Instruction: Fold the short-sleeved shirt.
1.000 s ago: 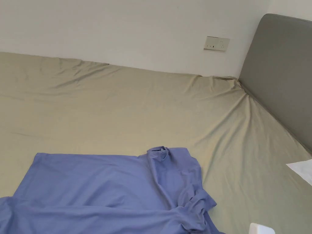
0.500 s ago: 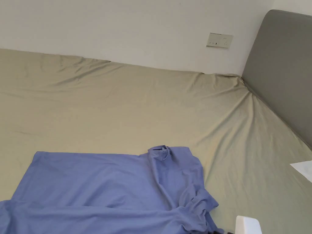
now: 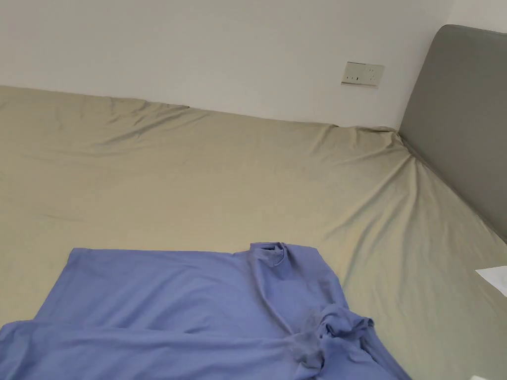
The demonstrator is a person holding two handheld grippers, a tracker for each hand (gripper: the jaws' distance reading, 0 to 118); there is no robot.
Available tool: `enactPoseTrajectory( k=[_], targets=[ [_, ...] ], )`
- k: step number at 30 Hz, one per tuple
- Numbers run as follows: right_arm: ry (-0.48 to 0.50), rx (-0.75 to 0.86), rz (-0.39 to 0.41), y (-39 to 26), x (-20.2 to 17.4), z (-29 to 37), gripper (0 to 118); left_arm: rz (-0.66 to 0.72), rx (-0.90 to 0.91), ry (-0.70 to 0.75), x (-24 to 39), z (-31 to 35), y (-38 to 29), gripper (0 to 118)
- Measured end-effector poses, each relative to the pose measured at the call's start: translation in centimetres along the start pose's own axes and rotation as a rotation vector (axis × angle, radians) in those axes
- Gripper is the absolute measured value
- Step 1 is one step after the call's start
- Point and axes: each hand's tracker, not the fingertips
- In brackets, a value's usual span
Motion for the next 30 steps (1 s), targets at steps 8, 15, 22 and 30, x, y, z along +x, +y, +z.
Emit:
enactPoseTrajectory(
  k=[8, 15, 22, 30],
  targets=[
    [-0.102, -0.004, 0.004, -3.6, 2.0, 5.6, 12, 0.01, 0.032, -0.003, -0.4, 3.1, -1.1, 6],
    [-0.132, -0.045, -0.031, -6.8, 3.8, 8.4, 12, 0.066, 0.036, -0.031, -2.0, 6.7, -3.5, 6],
    [-0.167, -0.122, -0.028, -9.7, 3.8, 6.2, 12, 0.039, -0.09, -0.01, -1.2, 4.1, -7.4, 6],
    [-0.227, -0.132, -0.03, -10.6, 4.3, 5.5, 73, 0.151, -0.134, 0.02, -2.7, 2.6, -8.6, 85]
  ],
)
